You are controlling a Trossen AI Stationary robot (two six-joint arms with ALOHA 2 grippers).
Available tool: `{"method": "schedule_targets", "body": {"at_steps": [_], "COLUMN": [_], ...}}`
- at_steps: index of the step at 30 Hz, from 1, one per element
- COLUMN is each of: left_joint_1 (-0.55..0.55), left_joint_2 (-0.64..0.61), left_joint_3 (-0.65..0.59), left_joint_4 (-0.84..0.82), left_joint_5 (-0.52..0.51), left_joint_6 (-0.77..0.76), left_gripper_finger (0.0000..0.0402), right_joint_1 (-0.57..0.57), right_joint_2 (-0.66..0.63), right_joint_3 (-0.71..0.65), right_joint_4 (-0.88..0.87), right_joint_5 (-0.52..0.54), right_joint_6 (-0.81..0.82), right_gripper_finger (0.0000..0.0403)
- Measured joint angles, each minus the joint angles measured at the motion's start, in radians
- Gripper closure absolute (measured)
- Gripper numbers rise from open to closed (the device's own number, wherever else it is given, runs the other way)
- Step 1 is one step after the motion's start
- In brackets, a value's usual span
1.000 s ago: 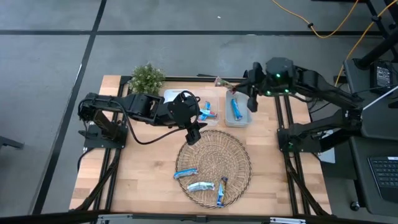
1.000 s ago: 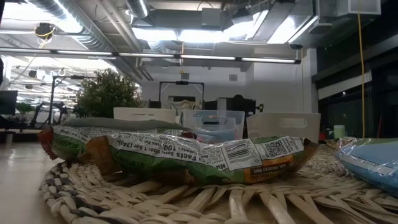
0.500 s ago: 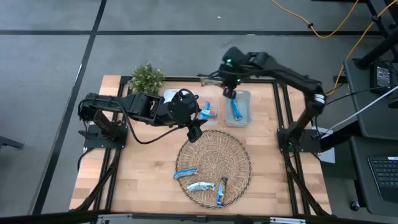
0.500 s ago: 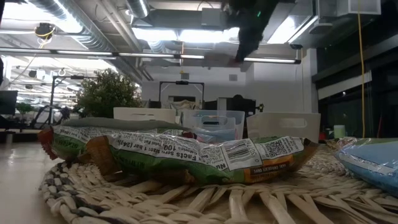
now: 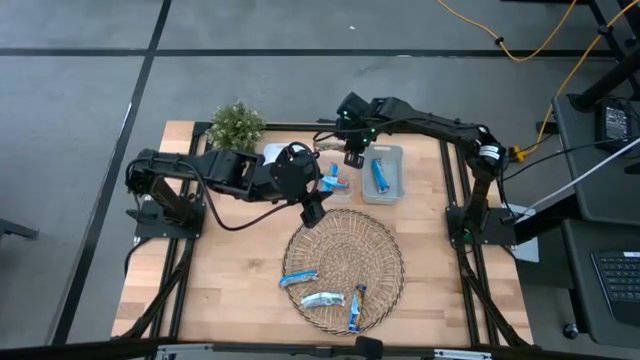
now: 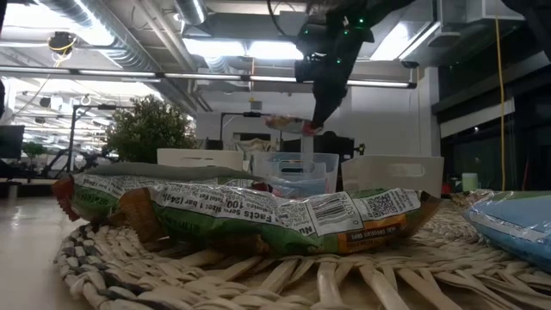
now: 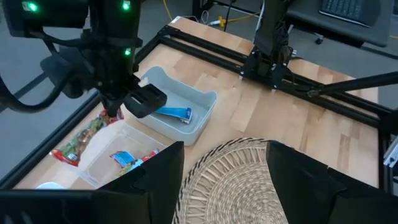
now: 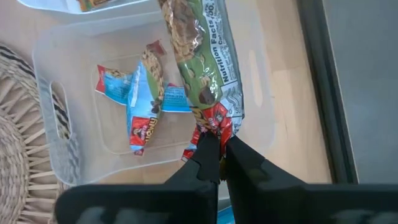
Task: Pick and place Granola Bars by type
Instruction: Put the red granola bar into the transparent bin
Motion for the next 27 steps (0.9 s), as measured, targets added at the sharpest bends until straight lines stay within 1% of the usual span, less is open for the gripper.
{"method": "schedule_targets", "body": {"at_steps": [4, 10, 13, 16, 19, 21, 24, 27], "left_joint_1": [0.001, 0.0, 0.0, 0.0, -0.003, -0.011, -0.034, -0.067], "left_joint_2": [0.0, 0.0, 0.0, 0.0, 0.0, 0.0, 0.0, 0.0], "left_joint_3": [0.0, 0.0, 0.0, 0.0, 0.0, 0.0, 0.0, 0.0], "left_joint_4": [-0.002, -0.014, -0.021, -0.025, -0.04, -0.057, -0.087, -0.108], "left_joint_5": [0.0, 0.001, 0.001, 0.001, 0.002, 0.023, 0.093, 0.105], "left_joint_6": [0.003, 0.003, 0.003, 0.003, 0.003, 0.0, -0.004, -0.005], "left_gripper_finger": [0.0182, 0.0182, 0.0182, 0.0182, 0.0182, 0.0182, 0.0182, 0.0182], "right_joint_1": [0.0, 0.0, 0.0, 0.002, 0.006, 0.009, 0.033, 0.084], "right_joint_2": [0.004, 0.004, 0.004, -0.017, -0.083, -0.138, -0.229, -0.338], "right_joint_3": [0.0, 0.016, 0.047, 0.073, 0.069, 0.067, 0.065, 0.065], "right_joint_4": [0.012, 0.015, -0.024, -0.066, -0.081, -0.112, -0.144, -0.145], "right_joint_5": [-0.013, -0.014, -0.015, -0.025, -0.08, -0.117, -0.128, -0.128], "right_joint_6": [0.0, 0.001, 0.024, 0.026, 0.03, 0.035, 0.025, 0.022], "right_gripper_finger": [0.0358, 0.0288, 0.0257, 0.0238, 0.0232, 0.0234, 0.0242, 0.0249]}}
